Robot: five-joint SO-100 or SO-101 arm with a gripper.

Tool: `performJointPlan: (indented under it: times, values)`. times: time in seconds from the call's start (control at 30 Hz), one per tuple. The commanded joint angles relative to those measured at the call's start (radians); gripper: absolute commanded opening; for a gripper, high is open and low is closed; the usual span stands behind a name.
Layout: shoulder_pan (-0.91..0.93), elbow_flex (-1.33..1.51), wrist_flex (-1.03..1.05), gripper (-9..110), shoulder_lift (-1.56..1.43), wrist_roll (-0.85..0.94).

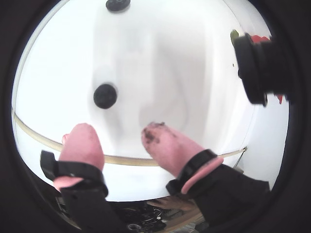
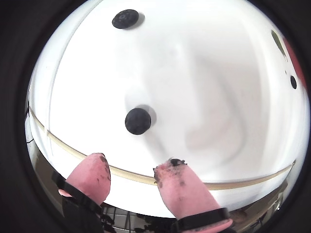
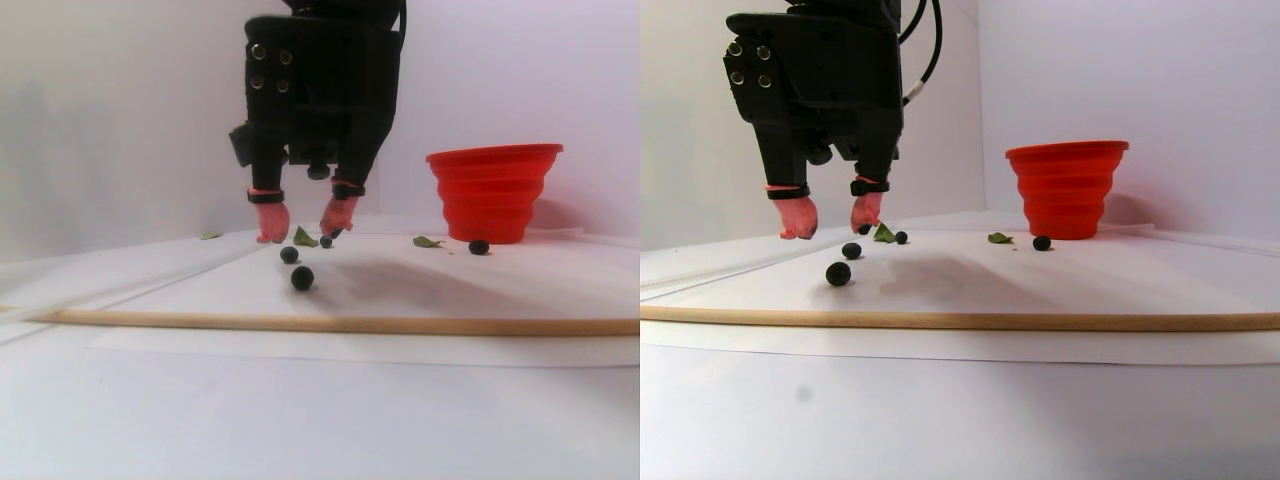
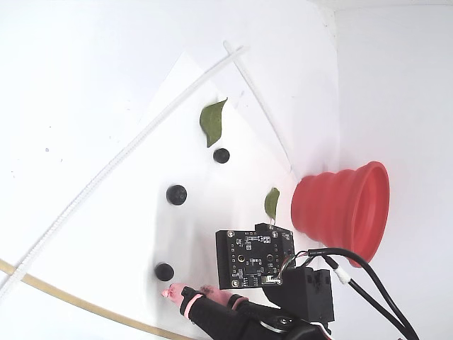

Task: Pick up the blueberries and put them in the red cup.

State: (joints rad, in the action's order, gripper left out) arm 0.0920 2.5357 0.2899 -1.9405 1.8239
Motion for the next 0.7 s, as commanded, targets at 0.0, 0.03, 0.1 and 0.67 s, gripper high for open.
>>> performJointPlan:
  times: [0.0,0.03,0.1,0.67]
  values:
    - [-0.009,-0.063,-0.046,19,0.014,0.012]
    - [-0.011,-0.063,-0.057,19,0.020,0.014]
    - [-0.014,-0.063,-0.074,19,0.037,0.021]
    - [-0.029,-0.092,-0.225,19,0.181,0.057]
